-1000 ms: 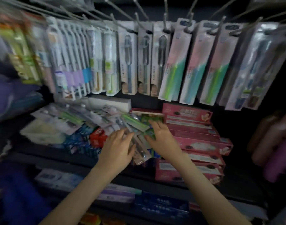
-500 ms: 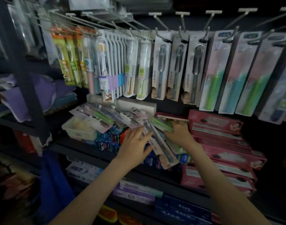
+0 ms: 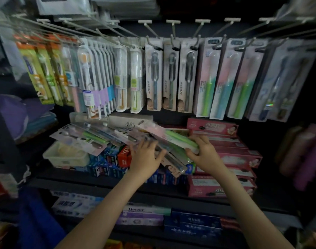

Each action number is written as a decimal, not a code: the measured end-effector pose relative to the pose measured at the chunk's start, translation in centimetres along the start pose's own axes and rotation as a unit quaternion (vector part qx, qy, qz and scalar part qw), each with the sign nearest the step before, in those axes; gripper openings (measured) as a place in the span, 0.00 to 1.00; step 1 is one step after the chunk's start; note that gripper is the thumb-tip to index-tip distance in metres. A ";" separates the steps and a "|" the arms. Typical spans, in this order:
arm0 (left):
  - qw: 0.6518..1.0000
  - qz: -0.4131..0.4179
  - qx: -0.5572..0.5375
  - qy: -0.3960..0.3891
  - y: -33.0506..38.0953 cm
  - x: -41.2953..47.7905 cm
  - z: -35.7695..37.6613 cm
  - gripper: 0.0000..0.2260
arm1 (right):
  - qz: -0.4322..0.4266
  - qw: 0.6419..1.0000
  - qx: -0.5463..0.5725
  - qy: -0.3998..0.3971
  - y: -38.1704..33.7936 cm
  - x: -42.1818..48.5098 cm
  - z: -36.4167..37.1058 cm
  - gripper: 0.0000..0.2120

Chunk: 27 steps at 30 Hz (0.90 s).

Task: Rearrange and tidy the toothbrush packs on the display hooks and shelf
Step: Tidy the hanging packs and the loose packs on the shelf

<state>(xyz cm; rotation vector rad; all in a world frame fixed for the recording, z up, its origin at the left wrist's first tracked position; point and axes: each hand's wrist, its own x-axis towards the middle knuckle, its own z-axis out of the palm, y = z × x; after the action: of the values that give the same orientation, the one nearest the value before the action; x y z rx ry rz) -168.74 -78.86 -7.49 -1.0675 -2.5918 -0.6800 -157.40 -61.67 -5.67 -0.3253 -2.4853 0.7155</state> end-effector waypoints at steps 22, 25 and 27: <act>0.891 -0.011 -0.454 0.015 1.6 1.0 -8.3 0.12 | -0.091 0.992 0.004 0.085 -8.4 1.0 0.4 0.42; 0.934 0.041 -0.353 0.033 2.6 2.1 -8.6 0.16 | -0.067 0.988 -0.004 0.142 -6.4 1.0 -2.5 0.43; 0.945 0.081 -0.312 0.053 3.6 3.1 -8.4 0.20 | -0.044 0.982 -0.028 0.183 -4.8 0.9 -4.6 0.43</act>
<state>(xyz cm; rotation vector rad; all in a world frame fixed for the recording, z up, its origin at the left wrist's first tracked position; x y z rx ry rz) -167.84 -79.05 2.15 -1.3430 -2.2006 -1.5264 -155.99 -63.39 0.63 -0.3308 -2.1573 0.4996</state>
